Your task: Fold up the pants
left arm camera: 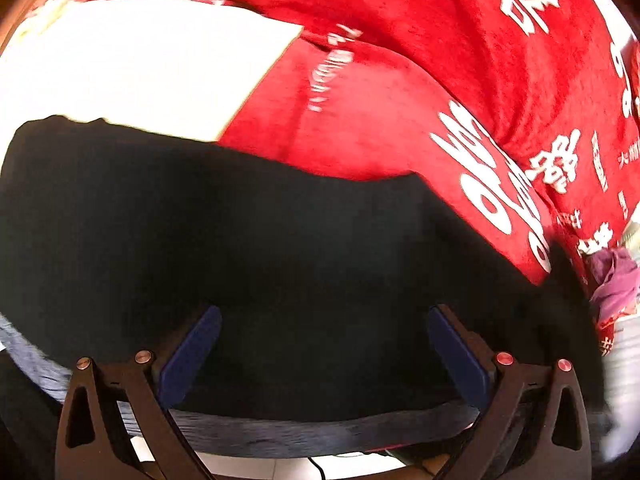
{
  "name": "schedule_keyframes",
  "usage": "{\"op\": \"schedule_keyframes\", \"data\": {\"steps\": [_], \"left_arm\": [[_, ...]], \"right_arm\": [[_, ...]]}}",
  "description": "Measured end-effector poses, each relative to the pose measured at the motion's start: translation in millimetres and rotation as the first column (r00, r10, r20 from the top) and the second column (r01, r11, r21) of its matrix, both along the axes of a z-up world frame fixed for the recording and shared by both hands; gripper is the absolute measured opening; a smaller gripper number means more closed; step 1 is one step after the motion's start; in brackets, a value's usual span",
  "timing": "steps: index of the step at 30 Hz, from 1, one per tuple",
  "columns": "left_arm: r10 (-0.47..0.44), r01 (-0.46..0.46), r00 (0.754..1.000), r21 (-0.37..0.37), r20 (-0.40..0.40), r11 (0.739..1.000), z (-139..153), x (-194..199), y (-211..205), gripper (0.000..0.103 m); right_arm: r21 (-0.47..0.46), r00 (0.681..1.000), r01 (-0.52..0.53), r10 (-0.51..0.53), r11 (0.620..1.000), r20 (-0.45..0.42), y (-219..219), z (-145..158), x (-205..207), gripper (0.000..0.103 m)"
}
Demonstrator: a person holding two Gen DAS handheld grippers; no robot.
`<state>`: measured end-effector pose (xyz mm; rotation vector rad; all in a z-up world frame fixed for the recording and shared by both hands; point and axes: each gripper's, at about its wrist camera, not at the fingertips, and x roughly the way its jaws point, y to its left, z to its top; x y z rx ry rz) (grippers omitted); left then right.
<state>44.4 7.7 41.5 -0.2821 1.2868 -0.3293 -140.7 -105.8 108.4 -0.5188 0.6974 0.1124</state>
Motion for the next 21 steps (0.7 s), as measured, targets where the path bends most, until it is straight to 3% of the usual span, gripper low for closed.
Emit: {"op": "schedule_keyframes", "data": {"steps": [4, 7, 9, 10, 11, 12, 16, 20, 21], "left_arm": [[-0.007, 0.007, 1.0, -0.017, -0.008, 1.0, -3.2, -3.6, 13.2, 0.103], [-0.046, 0.047, 0.999, -0.03, 0.012, 0.998, 2.1, -9.8, 7.2, 0.103], [-0.07, 0.072, 0.997, -0.044, 0.034, 0.996, 11.8, -12.1, 0.0, 0.103], [-0.079, 0.081, 0.996, -0.051, 0.044, 0.995, 17.4, -13.2, -5.0, 0.103], [-0.085, 0.088, 0.995, -0.057, 0.053, 0.995, 22.7, -13.7, -8.1, 0.103], [-0.093, 0.098, 0.993, -0.067, 0.07, 0.993, 30.6, -14.7, -13.0, 0.103], [-0.129, 0.141, 0.985, -0.096, 0.118, 0.985, 55.3, -23.3, -32.2, 0.103], [-0.236, 0.248, 0.965, -0.099, 0.118, 0.964, 61.6, -46.1, -65.0, 0.103], [-0.297, 0.308, 0.949, -0.108, 0.108, 0.945, 58.5, -57.9, -78.4, 0.103]], "right_arm": [[-0.102, 0.993, -0.03, 0.019, 0.994, -0.114, 25.0, -62.2, 16.6, 0.019], [-0.173, 0.993, -0.035, 0.015, 0.984, -0.114, 34.5, -82.0, 15.0, 0.028], [-0.197, 0.992, -0.042, 0.018, 0.98, -0.123, 36.7, -77.8, 10.5, 0.04], [-0.186, 0.991, -0.044, 0.02, 0.982, -0.129, 35.6, -72.1, 7.4, 0.058], [-0.149, 0.991, -0.044, 0.025, 0.988, -0.134, 32.2, -61.6, 1.5, 0.085], [-0.102, 0.991, -0.044, 0.031, 0.994, -0.129, 27.9, -51.3, -5.0, 0.092], [0.182, 0.995, -0.003, 0.022, 0.983, -0.101, -8.4, -3.9, -38.5, 0.093], [0.414, 0.993, 0.076, -0.033, 0.907, -0.111, -53.3, 17.1, -65.0, 0.093], [0.452, 0.99, 0.125, -0.078, 0.883, -0.121, -71.2, 14.8, -72.7, 0.093]]}}
